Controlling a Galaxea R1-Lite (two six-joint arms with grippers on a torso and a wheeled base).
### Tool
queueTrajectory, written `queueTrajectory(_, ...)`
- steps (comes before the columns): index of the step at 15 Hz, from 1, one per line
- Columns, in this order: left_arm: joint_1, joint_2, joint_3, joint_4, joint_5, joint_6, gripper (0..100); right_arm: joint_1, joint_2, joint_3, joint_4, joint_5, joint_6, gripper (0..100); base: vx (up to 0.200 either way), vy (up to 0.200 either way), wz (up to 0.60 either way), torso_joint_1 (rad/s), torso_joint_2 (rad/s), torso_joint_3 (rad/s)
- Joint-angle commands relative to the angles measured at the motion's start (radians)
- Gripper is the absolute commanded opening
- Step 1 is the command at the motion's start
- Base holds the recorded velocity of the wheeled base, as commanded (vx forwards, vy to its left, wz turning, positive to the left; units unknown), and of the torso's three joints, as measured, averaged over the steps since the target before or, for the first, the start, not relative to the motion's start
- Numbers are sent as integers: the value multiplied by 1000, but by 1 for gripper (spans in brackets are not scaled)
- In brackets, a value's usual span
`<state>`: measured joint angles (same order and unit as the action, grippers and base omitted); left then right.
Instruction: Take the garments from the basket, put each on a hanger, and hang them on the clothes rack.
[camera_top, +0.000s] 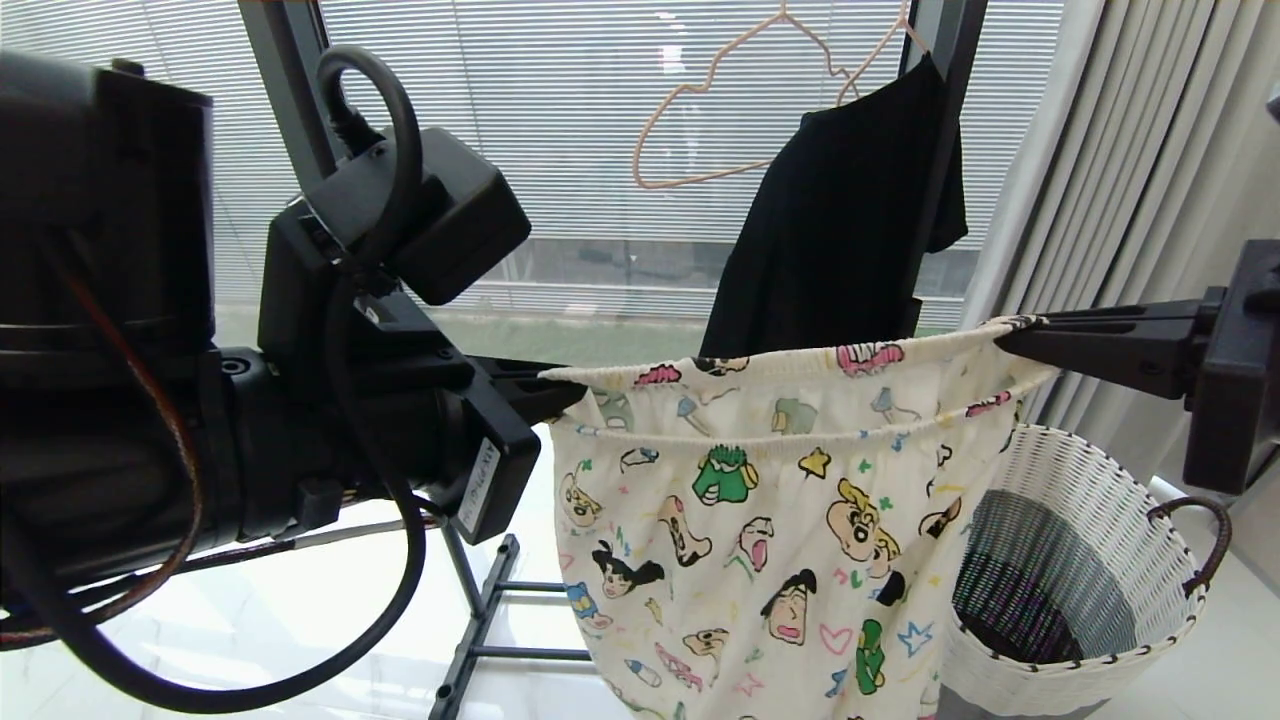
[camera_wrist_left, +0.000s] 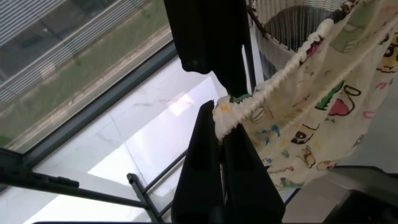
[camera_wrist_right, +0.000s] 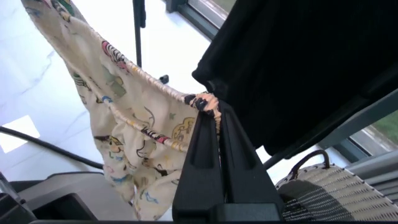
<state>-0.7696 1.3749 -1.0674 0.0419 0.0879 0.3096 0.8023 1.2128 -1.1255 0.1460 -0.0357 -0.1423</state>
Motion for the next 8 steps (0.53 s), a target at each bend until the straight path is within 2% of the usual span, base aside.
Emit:
queueTrajectory(1,1,12,0,0,1,0,0,1,-9,3,0,0,0,0,0,0,0,0,0,0)
queueTrajectory(3,1,13,0,-2,1,-1,0,1,-10,9,3,-1,0,0,0,0,0,0,0,0)
queueTrajectory(4,1,15,0,-4,3,-1,0,1,-13,20,3,-1,0,100,0,0,0,0,0,0)
queueTrajectory(8,6,23,-3,-4,9,-1,0,1,-47,58,7,-1,0,100,0,0,0,0,0,0)
